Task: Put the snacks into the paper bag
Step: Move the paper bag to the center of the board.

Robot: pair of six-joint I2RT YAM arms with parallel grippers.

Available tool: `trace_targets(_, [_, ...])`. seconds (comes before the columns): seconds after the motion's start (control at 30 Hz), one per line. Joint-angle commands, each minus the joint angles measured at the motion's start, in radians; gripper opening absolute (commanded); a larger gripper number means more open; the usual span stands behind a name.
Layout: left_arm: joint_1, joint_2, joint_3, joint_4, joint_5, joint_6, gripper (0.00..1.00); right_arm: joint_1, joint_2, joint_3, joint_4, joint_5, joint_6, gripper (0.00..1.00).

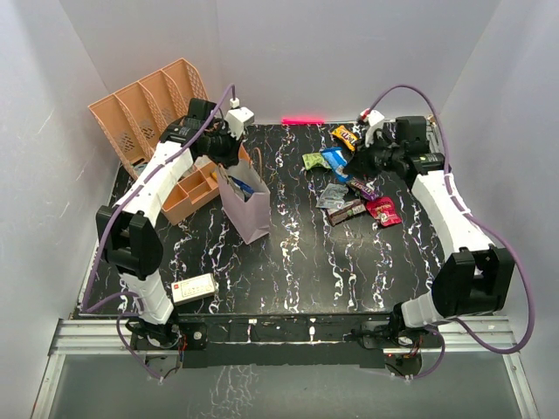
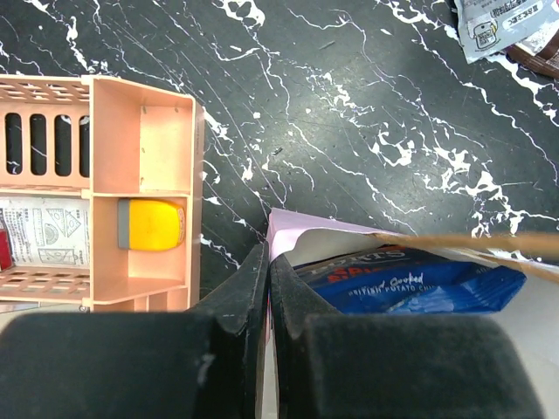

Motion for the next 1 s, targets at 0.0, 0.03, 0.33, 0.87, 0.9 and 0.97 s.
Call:
trace_targets(0.0, [0.006, 0.000, 0.045, 0.012, 0.014, -0.008, 0.00, 0.059, -0.041, 0.067, 0.024, -0.024, -0.035, 0.08])
trace_targets(0.03, [0.007, 0.002, 0.043, 0.014, 0.012, -0.007, 0.00, 0.068, -0.043, 0.071, 0.022, -0.041, -0.041, 0.08])
trace_targets(0.33, [0.012, -0.054, 0.012, 0.055, -0.007, -0.021, 0.21, 0.178, -0.084, 0.102, 0.010, -0.156, -0.077, 0.08])
trace_targets(0.87, [0.043, -0.230, -0.102, 0.187, -0.159, -0.064, 0.56, 0.540, 0.006, 0.310, -0.021, 0.000, -0.072, 0.08])
trace_targets(0.9, [0.051, -0.247, -0.114, 0.198, -0.164, -0.075, 0.57, 0.566, 0.029, 0.325, -0.023, 0.029, -0.073, 0.08])
trace_targets(0.97, [0.075, -0.281, -0.142, 0.220, -0.174, -0.098, 0.60, 0.612, 0.063, 0.358, -0.035, 0.089, -0.079, 0.08])
